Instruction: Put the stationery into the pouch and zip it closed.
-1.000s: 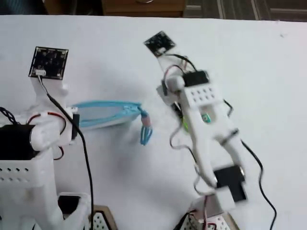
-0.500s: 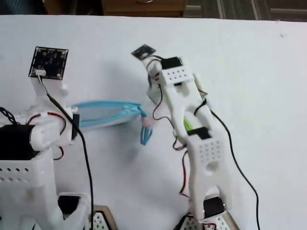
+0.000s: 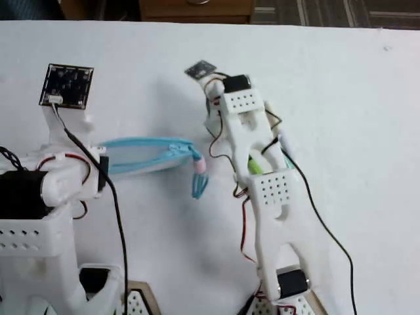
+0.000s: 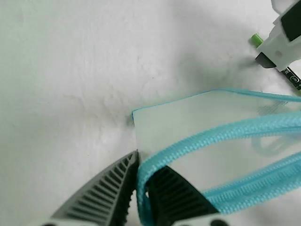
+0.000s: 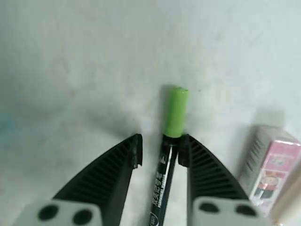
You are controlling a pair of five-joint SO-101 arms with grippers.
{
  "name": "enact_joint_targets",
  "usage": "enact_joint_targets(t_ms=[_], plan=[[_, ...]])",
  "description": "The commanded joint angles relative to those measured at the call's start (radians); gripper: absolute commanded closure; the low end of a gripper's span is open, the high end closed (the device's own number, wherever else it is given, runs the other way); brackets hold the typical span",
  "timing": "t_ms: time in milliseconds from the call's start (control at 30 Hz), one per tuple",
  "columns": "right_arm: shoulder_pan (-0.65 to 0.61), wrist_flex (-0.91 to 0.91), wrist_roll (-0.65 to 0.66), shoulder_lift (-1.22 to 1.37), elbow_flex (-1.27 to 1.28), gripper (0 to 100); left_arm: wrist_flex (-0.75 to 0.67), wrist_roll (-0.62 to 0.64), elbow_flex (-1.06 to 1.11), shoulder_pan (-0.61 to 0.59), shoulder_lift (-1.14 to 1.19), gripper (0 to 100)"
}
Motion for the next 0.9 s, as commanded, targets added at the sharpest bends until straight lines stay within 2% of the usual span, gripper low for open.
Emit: enact_joint_targets(t_ms=[0,67,167,400,467,600,867], plan=[[0.012,0.047,0.02,0.024,-0.038,86.5,-0.005,-0.003,-0.005,-0.001,0.004,98],[0.001,0.084,0.075,0.038,-0.057,88.0,-0.005,-0.003,-0.005,-0.001,0.004,98],[-0.008,0.105,0.107,0.045,-0.084,98.2,-0.005,-0.003,-0.005,-0.001,0.004,98],[-0.008,0.151,0.1,-0.073,-0.143,98.1,-0.006,-0.003,-0.005,-0.001,0.002,98],[-0.01,0.151,0.051,-0.171,-0.091,98.1,-0.006,-0.003,-0.005,-0.001,-0.001,98],[-0.013,0.151,-0.018,-0.452,0.152,98.1,-0.006,-0.003,-0.005,-0.001,-0.001,98],[-0.005,0.136,-0.029,-1.106,0.856,98.1,-0.005,-0.003,-0.005,-0.001,-0.002,98]])
